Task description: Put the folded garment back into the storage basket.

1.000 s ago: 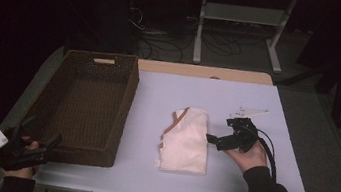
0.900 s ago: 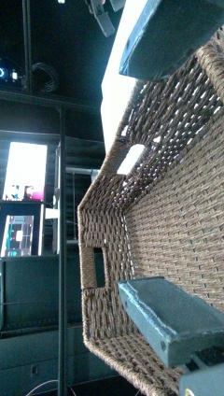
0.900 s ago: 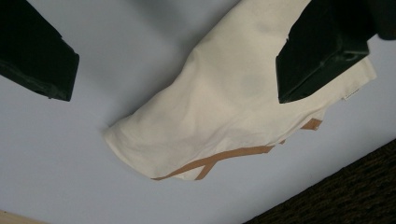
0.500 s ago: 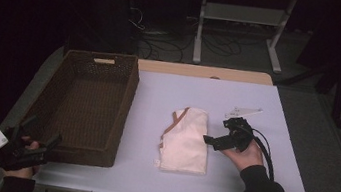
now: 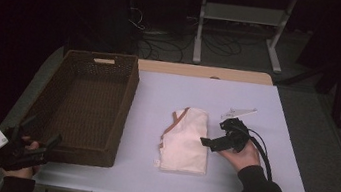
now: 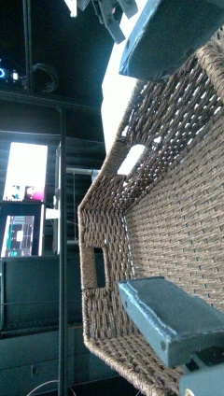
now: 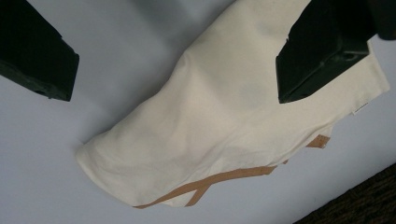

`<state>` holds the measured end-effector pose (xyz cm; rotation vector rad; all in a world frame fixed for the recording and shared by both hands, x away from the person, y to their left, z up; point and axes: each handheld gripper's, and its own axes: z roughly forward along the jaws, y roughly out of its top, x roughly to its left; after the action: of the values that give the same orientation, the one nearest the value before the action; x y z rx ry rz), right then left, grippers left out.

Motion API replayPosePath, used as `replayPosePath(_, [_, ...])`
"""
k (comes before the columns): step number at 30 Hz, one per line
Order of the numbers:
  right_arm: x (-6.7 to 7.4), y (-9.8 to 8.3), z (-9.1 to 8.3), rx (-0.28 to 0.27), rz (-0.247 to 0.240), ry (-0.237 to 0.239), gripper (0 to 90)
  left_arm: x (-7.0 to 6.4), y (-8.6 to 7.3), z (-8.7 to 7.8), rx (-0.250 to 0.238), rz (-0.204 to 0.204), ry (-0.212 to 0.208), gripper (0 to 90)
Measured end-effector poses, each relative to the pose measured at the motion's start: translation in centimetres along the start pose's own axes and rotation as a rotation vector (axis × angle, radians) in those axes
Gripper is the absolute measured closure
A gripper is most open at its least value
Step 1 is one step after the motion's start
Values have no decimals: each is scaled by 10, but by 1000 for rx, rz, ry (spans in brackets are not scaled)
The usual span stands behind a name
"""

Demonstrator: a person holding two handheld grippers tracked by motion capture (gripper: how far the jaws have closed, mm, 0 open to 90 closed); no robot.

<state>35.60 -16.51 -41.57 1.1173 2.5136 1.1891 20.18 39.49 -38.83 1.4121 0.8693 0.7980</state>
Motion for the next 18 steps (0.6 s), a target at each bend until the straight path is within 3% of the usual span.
replayPosePath(14, [0, -2, 15, 76, 21, 20, 0, 0, 0, 0, -1, 1, 0, 0])
replayPosePath(18, [-1, -1, 16, 75, 23, 27, 63, 0, 0, 0, -3, 0, -1, 0])
